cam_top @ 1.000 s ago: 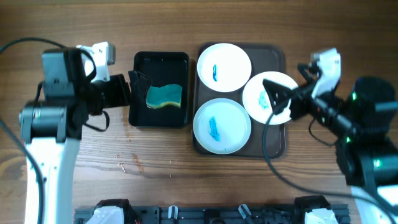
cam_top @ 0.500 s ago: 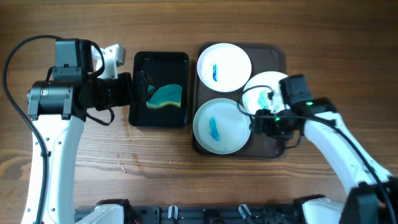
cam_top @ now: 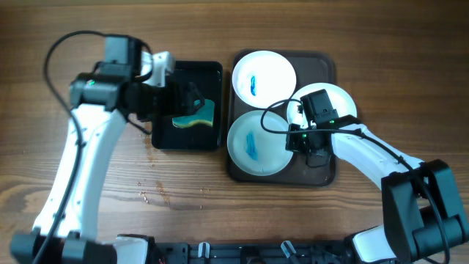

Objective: Clean dirty plates on tray and stack at the side

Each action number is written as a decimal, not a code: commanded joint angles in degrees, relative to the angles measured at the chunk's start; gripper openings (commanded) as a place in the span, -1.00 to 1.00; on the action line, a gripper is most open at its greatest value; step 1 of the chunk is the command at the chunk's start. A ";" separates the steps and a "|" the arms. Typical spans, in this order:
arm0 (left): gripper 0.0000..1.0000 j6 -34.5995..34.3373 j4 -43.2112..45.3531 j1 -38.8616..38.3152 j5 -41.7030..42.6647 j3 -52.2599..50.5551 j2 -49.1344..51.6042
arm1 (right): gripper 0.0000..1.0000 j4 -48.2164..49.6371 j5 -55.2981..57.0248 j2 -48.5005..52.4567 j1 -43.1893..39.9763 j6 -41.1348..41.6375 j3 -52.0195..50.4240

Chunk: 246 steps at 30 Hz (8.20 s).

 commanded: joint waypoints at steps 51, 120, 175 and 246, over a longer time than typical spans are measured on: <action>-0.92 -8.35 6.03 -4.72 -8.22 -1.66 8.87 | -0.92 0.42 8.74 3.80 11.74 5.62 18.62; -0.92 -3.15 17.68 -30.10 17.27 -2.80 34.01 | -0.91 -13.68 1.97 1.88 1.33 4.31 6.45; -0.92 -0.42 0.37 19.06 3.87 -1.03 4.81 | -0.91 22.40 68.87 6.10 41.88 -61.37 33.94; -0.92 -0.42 1.31 6.14 3.87 -1.03 4.81 | -0.05 -17.84 -7.26 12.35 -31.41 -29.88 24.96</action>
